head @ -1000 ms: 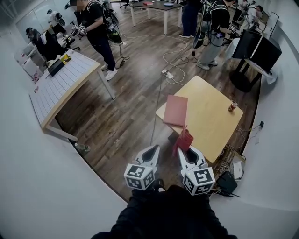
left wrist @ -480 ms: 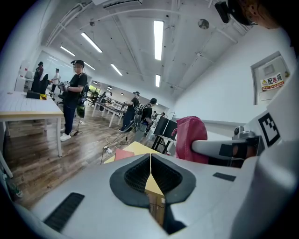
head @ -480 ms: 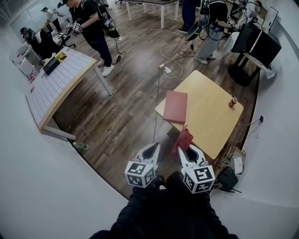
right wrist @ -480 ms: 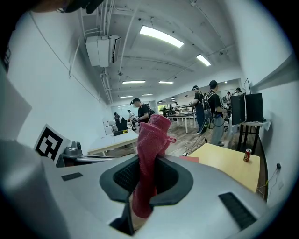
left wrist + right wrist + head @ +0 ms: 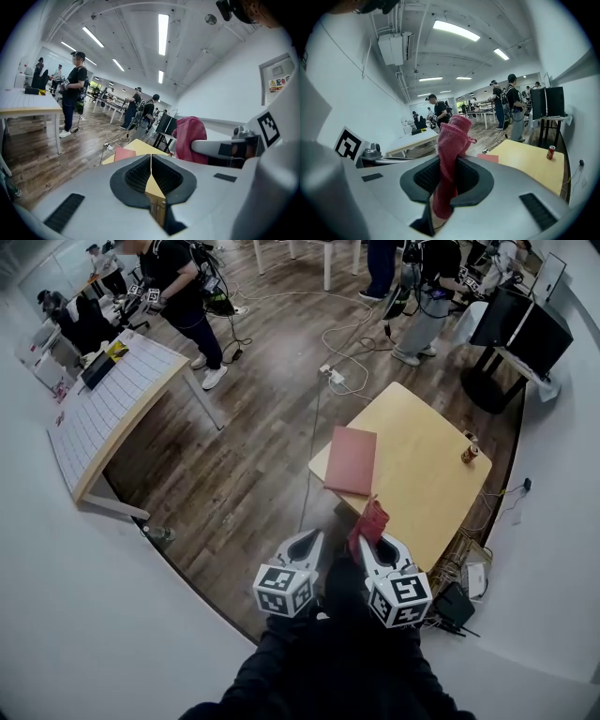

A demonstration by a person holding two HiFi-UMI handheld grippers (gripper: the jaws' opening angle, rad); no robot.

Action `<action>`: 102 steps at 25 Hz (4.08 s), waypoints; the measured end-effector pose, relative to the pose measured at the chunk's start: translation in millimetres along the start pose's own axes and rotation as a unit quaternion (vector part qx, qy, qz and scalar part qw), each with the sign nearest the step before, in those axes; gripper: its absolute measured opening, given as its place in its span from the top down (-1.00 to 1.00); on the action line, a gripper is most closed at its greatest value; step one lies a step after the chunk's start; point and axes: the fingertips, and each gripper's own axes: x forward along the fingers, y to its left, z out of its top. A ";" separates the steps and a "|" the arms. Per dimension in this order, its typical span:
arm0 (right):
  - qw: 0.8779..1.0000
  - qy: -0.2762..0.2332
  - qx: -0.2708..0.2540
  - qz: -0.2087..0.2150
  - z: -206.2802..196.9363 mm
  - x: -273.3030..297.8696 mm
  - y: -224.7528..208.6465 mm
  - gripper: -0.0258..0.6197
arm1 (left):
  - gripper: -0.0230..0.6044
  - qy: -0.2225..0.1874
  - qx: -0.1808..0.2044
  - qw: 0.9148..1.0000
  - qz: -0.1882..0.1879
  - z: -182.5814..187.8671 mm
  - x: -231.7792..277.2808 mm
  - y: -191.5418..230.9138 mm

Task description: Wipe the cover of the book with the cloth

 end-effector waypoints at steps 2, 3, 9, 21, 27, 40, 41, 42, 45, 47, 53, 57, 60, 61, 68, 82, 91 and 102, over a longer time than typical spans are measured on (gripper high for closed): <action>1.000 -0.001 0.003 0.008 9.8 18.3 -10.5 0.69 | 0.81 -0.002 0.002 1.000 0.009 12.1 14.3 9.2; 1.000 -0.002 0.002 0.012 16.5 27.3 -14.5 0.69 | 0.81 -0.002 0.003 1.000 0.015 19.0 21.2 14.7; 0.999 -0.008 -0.006 0.034 54.5 77.0 -47.6 0.69 | 0.81 -0.012 0.007 0.999 0.034 63.9 75.0 39.4; 0.998 0.032 0.024 0.043 59.8 149.3 -121.2 0.69 | 0.81 0.038 0.000 0.999 0.039 72.0 176.7 64.2; 0.996 0.052 0.044 0.054 52.1 176.8 -149.5 0.69 | 0.81 0.073 -0.009 0.996 0.048 57.1 213.8 76.9; 0.990 0.097 0.082 0.057 27.3 220.2 -217.5 0.69 | 0.80 0.168 -0.020 0.981 0.091 -6.6 274.1 121.1; 0.990 0.100 0.081 0.058 24.6 222.2 -220.7 0.69 | 0.80 0.175 -0.021 0.980 0.094 -12.6 276.3 123.7; 0.989 0.104 0.082 0.060 21.4 223.7 -223.4 0.69 | 0.80 0.182 -0.021 0.978 0.098 -18.9 277.7 126.1; 0.988 0.118 0.084 0.062 11.0 229.7 -228.7 0.69 | 0.80 0.199 -0.023 0.974 0.106 -34.8 281.5 135.1; 0.986 0.128 0.085 0.062 4.3 236.3 -229.9 0.69 | 0.80 0.209 -0.024 0.972 0.109 -42.8 284.6 144.2; 0.982 0.156 0.083 0.059 -9.7 260.3 -218.4 0.69 | 0.60 0.230 -0.049 0.965 0.115 -63.3 288.6 180.5; 0.982 0.166 0.085 0.043 -14.1 277.8 -219.0 0.69 | 0.52 0.260 -0.069 0.958 0.101 -85.3 297.8 194.1; 0.980 0.169 0.104 0.024 -17.2 289.7 -226.1 0.69 | 0.52 0.286 -0.078 0.951 0.087 -103.4 306.4 198.7; 0.979 0.172 0.107 0.019 -19.4 294.1 -228.3 0.69 | 0.52 0.293 -0.081 0.949 0.082 -108.9 309.2 199.5; 0.974 0.190 0.126 0.002 -39.5 327.9 -236.2 0.69 | 0.52 0.319 -0.095 0.940 0.074 -136.8 324.1 212.7; 0.966 0.211 0.152 0.010 -58.0 379.7 -230.8 0.69 | 0.60 0.320 -0.140 0.936 0.029 -142.6 336.6 218.6; 0.959 0.200 0.195 0.039 -61.1 436.6 -233.8 0.69 | 0.61 0.329 -0.145 0.933 0.024 -141.7 336.6 219.9; 0.945 0.206 0.243 0.071 -79.9 497.1 -245.0 0.69 | 0.61 0.332 -0.139 0.933 0.028 -143.3 340.8 218.7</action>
